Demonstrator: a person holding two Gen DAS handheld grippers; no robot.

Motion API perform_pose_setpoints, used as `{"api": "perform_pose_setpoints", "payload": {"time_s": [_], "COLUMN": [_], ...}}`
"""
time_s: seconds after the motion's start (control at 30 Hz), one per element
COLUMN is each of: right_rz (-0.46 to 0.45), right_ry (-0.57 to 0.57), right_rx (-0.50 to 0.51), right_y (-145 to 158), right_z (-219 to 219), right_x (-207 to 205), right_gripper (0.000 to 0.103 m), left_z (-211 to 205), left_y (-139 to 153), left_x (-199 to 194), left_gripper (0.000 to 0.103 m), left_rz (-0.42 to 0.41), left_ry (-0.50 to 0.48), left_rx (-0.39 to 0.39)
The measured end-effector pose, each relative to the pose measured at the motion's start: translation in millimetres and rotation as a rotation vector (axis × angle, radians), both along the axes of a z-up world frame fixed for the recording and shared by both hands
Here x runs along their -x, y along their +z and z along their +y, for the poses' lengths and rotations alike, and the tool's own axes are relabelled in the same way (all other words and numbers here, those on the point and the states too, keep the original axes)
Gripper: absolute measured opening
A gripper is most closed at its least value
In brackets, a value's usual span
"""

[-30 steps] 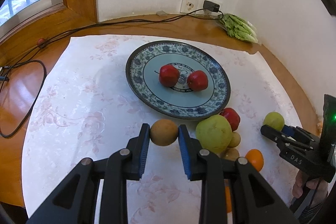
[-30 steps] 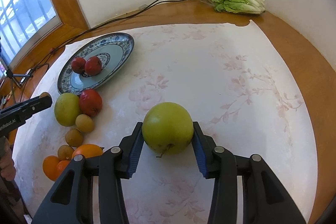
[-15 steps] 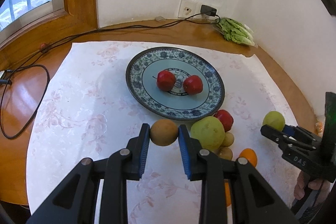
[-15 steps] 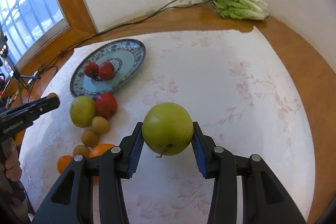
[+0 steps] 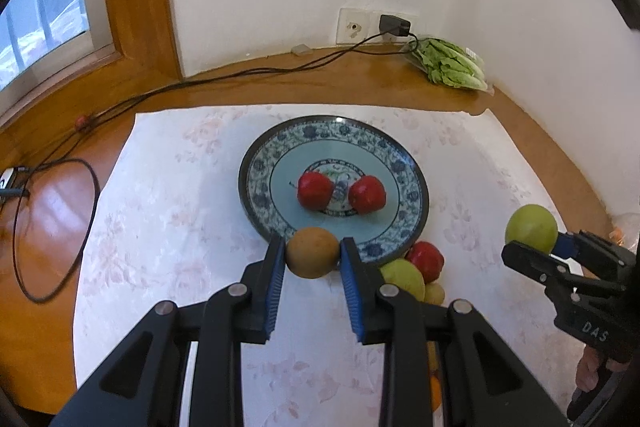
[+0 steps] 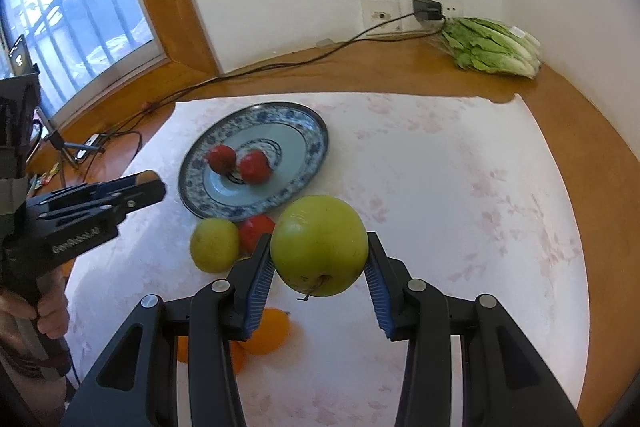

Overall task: Organize fruits
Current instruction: 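Carry the brown fruit and green apple over the plate with both tools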

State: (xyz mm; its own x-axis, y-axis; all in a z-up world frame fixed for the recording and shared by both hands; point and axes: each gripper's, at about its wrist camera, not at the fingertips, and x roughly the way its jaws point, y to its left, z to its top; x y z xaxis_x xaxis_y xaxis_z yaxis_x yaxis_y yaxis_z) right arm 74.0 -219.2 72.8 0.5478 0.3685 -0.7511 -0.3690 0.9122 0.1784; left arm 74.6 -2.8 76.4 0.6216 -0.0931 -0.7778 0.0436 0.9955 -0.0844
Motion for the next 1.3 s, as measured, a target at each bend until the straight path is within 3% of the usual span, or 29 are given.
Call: {"api": "perform_pose_setpoints", "payload": {"time_s": [0.5,1.3], "right_rz": [-0.007,-0.011], "right_ry": [0.062,0.074], "right_rx": [0.027,0.072], "right_y": [7.6,-26.1], "right_z": [37.2,60.5], "right_x": [-27.9,-58.2], "right_gripper": [0.045,0.045], "left_z": [-2.9,-3.0], "left_y": [-12.6,-40.2], "left_x": [-29.4,-55.6], "left_gripper": [0.029,0.029], "left_rz": [0.029,0.051], "left_ry": [0.001,0.016], "left_rx": [-0.024,-0.043]}}
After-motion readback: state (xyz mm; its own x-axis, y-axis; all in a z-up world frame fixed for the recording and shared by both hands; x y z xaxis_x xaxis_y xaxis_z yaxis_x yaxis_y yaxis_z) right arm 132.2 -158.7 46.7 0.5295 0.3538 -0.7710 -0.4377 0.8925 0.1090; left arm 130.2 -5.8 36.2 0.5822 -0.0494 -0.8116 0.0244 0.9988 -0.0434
